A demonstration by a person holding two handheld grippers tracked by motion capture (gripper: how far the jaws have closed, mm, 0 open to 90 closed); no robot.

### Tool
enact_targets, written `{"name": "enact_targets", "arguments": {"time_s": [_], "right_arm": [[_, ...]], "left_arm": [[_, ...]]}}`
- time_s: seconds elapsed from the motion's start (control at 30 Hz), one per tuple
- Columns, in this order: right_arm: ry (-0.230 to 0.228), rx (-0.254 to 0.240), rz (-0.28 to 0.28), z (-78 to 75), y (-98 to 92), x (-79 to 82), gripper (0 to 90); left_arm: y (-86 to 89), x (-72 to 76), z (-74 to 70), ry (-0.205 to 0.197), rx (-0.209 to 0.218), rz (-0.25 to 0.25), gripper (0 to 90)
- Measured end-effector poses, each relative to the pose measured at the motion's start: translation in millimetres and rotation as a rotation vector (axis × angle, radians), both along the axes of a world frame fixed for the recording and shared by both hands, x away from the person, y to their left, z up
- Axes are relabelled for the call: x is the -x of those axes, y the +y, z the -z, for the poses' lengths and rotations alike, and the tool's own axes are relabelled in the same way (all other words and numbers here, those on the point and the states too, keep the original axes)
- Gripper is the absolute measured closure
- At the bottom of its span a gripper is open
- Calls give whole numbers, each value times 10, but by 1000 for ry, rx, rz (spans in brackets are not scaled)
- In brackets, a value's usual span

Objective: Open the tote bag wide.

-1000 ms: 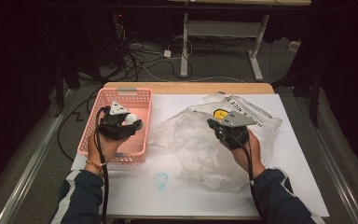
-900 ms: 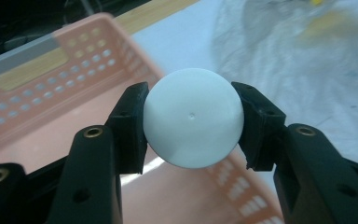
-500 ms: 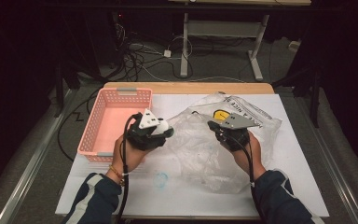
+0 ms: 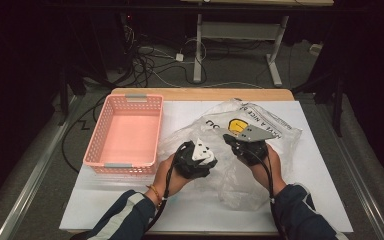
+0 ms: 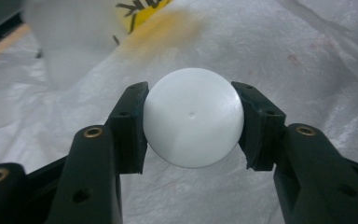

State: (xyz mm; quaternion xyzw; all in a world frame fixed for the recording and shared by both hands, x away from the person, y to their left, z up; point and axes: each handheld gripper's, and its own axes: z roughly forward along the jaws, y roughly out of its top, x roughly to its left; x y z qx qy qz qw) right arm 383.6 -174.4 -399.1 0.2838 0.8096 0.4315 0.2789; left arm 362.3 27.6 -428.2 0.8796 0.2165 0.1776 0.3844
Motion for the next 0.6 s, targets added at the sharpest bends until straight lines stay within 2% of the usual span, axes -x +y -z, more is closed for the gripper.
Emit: {"name": "enact_targets", "arguments": {"time_s": [0.1,0.17,0.2,0.27,0.4,0.6], "right_arm": [[5,8,0,19,-20,-9,900],[12,9,0,31,-31,-19,900],[17,8,1,37,-33,-20,900],[17,12,-2,43,-35,-24,900],[24,20,-1,62,-37,-32,900],[38,37,-15,100,-22,-28,900]], "left_arm": [[-95,-13,108,2,-45,13,482],[-124,-50,160,26,-51,22,482],[-137,-62,180,22,-67,20,482],[-153,-99,217,30,-72,22,482],[-148,-175,259,33,-43,-2,481],[-165,-253,297,0,-22,-45,479]]}}
